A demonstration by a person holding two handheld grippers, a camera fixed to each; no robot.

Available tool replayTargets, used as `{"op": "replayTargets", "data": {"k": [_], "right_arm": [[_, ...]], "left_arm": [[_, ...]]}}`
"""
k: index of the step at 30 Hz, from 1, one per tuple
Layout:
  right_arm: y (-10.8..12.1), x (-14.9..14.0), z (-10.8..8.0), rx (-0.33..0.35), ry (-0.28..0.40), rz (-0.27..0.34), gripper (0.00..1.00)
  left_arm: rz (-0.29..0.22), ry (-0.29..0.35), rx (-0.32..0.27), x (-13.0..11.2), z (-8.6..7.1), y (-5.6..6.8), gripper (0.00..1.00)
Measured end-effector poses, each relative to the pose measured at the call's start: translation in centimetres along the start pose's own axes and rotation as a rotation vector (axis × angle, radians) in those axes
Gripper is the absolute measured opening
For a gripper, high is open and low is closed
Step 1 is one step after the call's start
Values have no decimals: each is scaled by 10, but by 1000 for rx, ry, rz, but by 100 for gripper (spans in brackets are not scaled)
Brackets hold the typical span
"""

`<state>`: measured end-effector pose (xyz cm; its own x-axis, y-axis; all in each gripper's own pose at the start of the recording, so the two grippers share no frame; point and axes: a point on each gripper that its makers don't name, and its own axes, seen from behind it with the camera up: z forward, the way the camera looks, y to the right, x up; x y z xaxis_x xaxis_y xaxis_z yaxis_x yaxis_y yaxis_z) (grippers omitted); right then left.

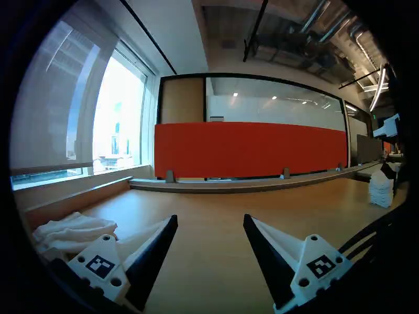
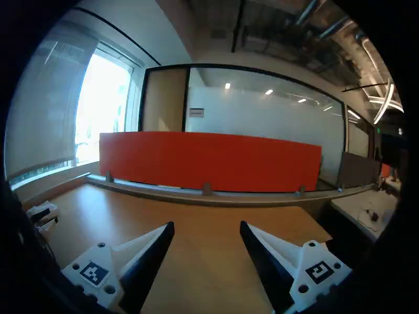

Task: Fold towel

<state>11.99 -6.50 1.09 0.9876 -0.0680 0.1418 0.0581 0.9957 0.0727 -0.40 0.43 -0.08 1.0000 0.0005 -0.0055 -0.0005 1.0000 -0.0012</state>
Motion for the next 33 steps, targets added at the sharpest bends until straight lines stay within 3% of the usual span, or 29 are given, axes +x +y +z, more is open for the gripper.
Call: {"op": "replayTargets", "data": {"k": [17, 26, 33], "right_arm": [[23, 14, -4, -35, 90, -20, 99], [32, -6, -4, -42, 111, 22, 99], [43, -25, -3, -78, 123, 19, 100]], "left_arm": [[0, 1, 3, -6, 2, 0, 95], [-1, 2, 3, -8, 2, 0, 95], [-1, 2, 3, -10, 3, 0, 95]]}}
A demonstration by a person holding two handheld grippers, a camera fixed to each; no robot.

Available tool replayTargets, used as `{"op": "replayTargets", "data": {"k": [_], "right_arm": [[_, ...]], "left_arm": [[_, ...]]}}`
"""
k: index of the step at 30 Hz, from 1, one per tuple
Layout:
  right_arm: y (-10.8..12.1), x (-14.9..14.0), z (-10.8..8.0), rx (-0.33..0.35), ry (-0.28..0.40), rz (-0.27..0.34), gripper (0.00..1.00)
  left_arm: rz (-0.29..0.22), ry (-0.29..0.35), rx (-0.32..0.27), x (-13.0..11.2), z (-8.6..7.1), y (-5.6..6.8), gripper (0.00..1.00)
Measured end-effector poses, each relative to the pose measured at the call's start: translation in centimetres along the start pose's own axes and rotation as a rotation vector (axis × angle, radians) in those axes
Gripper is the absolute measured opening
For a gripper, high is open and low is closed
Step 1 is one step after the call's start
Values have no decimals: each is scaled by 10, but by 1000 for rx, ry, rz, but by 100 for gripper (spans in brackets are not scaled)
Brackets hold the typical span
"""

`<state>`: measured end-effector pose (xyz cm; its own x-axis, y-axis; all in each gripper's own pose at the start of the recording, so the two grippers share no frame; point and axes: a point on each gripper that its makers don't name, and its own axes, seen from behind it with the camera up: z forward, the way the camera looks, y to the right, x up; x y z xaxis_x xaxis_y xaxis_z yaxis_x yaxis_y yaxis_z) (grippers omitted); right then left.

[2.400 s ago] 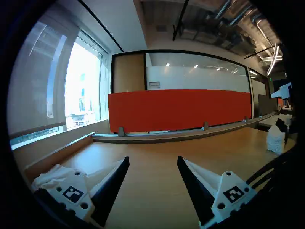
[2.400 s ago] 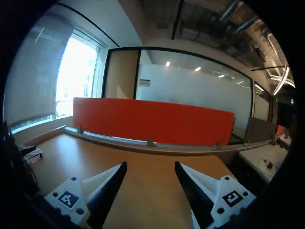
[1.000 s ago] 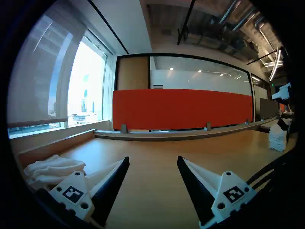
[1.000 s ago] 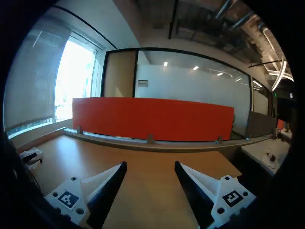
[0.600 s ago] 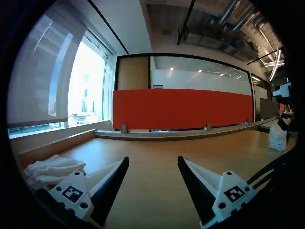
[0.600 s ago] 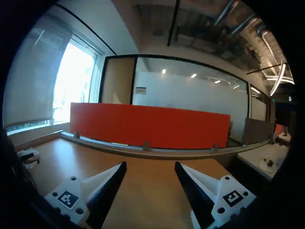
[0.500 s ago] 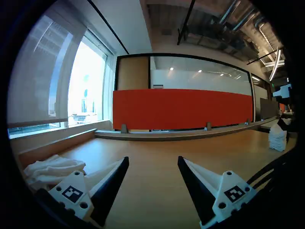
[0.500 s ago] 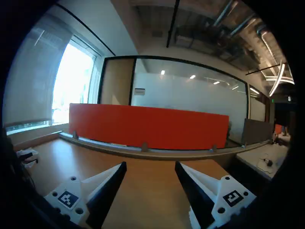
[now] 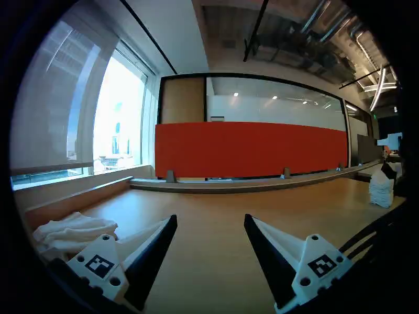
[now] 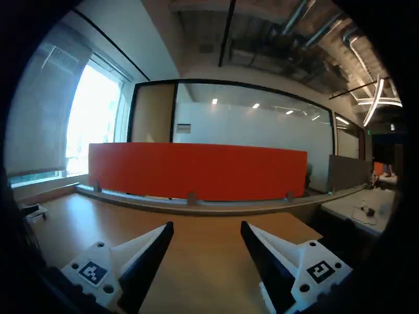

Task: Fold towel

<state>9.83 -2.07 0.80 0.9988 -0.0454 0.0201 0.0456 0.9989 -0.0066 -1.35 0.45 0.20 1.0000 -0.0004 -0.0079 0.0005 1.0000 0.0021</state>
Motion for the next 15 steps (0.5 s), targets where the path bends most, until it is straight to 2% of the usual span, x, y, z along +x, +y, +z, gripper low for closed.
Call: {"op": "replayTargets", "data": {"k": [15], "right_arm": [[18, -59, -6, -7, 9, 46, 99]], "left_arm": [[0, 1, 0, -2, 1, 0, 95]]}}
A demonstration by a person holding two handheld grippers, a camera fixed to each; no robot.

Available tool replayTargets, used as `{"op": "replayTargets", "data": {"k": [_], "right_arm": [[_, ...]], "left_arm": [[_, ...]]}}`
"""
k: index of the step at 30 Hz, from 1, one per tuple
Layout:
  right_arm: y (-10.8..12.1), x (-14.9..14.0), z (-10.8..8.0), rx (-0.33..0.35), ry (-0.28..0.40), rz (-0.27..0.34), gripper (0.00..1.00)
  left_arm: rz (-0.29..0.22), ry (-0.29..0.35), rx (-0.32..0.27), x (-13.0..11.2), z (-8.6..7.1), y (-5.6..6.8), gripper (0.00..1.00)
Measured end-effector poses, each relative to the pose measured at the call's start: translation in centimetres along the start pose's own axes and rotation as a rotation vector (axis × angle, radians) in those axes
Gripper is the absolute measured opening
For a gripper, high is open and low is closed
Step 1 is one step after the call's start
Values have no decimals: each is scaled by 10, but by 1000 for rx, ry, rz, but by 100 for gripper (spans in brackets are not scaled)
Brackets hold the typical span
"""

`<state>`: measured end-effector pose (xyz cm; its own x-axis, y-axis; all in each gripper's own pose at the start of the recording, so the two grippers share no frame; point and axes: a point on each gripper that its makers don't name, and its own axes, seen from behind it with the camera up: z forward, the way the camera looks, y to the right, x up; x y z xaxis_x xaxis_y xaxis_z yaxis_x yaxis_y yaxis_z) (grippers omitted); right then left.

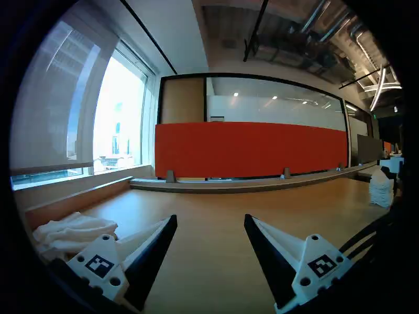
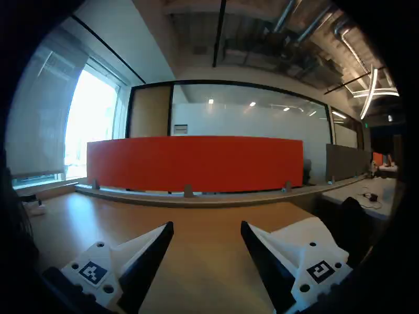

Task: Fold towel

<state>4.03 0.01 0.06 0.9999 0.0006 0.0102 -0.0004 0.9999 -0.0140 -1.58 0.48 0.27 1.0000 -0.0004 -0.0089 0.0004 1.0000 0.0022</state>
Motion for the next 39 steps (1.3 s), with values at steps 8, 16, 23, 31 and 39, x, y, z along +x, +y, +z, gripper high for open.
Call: {"op": "replayTargets", "data": {"k": [8, 16, 23, 31, 39], "right_arm": [[4, -22, 0, -1, -2, 23, 99], [2, -33, 4, 12, -2, 13, 99], [-2, -41, 2, 20, -2, -1, 99], [-2, -39, 0, 19, 11, -4, 100], [-3, -39, -1, 24, 11, -3, 100]], "left_arm": [[0, 1, 0, -1, 0, 0, 95], [0, 1, 0, -2, 1, 0, 95], [0, 2, 0, -3, 1, 0, 95], [0, 2, 0, -3, 1, 0, 95], [0, 2, 0, -3, 1, 0, 95]]}}
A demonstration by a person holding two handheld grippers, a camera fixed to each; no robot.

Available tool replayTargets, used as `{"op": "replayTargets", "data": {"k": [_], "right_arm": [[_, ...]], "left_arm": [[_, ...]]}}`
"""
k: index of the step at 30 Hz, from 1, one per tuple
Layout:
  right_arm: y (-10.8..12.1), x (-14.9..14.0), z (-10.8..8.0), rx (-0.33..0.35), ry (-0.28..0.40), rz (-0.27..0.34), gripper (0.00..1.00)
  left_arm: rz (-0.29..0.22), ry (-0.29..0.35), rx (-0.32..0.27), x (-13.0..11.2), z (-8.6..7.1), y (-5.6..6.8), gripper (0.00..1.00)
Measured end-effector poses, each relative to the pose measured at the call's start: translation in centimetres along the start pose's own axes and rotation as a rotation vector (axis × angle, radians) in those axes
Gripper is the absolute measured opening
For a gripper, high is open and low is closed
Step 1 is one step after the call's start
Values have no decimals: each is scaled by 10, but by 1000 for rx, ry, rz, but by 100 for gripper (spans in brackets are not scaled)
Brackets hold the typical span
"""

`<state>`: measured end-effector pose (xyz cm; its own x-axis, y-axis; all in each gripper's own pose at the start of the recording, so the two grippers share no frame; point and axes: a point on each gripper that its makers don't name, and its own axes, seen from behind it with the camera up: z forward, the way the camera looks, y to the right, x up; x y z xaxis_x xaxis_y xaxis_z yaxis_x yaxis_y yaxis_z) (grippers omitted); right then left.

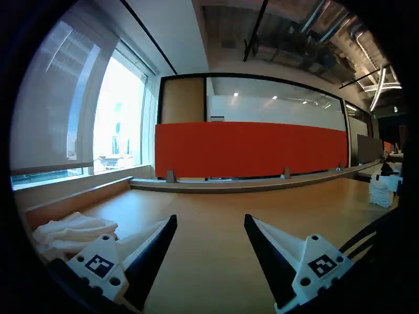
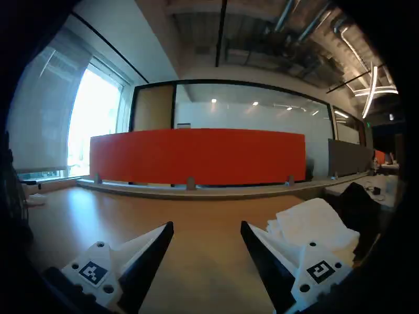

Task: Fold towel

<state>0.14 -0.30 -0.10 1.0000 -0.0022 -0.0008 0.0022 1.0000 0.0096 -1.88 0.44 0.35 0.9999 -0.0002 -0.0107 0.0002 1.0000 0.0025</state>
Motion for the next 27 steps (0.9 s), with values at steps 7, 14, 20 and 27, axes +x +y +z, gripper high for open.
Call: {"op": "replayTargets", "data": {"k": [7, 14, 20, 27], "right_arm": [[1, -1, 1, 0, 0, 1, 99], [1, -2, 1, -1, -1, 1, 99], [1, -1, 1, -1, -1, 1, 100], [1, -1, 1, -1, -1, 2, 100]], "left_arm": [[0, 0, 0, 0, 0, 0, 95], [0, 0, 0, 0, 0, 0, 95], [0, 0, 0, 0, 0, 0, 95], [0, 0, 0, 1, 0, 0, 95]]}}
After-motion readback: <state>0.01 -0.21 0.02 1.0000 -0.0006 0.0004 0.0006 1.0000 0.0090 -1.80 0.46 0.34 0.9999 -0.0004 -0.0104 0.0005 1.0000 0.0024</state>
